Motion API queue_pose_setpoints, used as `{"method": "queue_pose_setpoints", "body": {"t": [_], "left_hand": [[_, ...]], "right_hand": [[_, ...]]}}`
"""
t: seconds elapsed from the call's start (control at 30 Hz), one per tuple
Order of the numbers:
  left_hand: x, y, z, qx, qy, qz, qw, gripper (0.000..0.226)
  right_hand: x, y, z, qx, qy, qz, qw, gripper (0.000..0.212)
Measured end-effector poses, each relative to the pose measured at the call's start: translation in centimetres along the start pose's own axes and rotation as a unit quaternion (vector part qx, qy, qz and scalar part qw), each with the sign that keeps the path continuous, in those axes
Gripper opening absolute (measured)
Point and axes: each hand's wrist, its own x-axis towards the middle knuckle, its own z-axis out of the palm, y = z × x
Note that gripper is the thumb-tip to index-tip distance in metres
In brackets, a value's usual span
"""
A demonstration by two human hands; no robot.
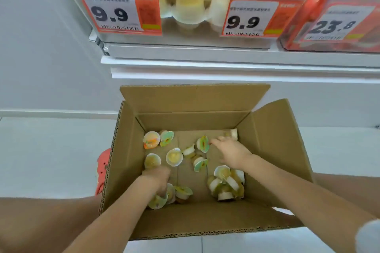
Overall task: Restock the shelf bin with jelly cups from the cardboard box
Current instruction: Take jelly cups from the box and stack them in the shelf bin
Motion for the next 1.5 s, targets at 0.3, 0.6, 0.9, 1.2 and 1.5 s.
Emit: {"method": "queue_pose_setpoints", "body": {"t": [0.3,0.6,0.9,1.2,1.5], "left_hand": [[4.4,-2.8,4.4,0.243,-0.064,0.108,0.962,0.057],[5.0,-5.2,5.2,-0.033,0.037,0.08,0.996,0.085],[3.0,-2.8,2.3,-0.345,0.257,0.011,0.903,0.061],[-5.3,-0.5,-6.6,-0.377,0.297,0.159,0.863,0.048],[-18.1,1.6,-14.5,-0.739,0.125,0.335,0.571,0.029]], "right_hand": [[10.5,-1.9,3.2,-0.077,-0.05,-0.009,0.996,0.048],[10.3,-2.7,5.7,0.026,-0.044,0.029,0.998,0.065],[7.5,-2.5,5.9,0.557,0.026,0.217,0.801,0.028],[0.7,-4.9,-6.8,0.851,-0.081,0.079,0.512,0.029],[-10.0,-8.9,-22.1,0.711,0.136,-0.231,0.65,0.027]]}}
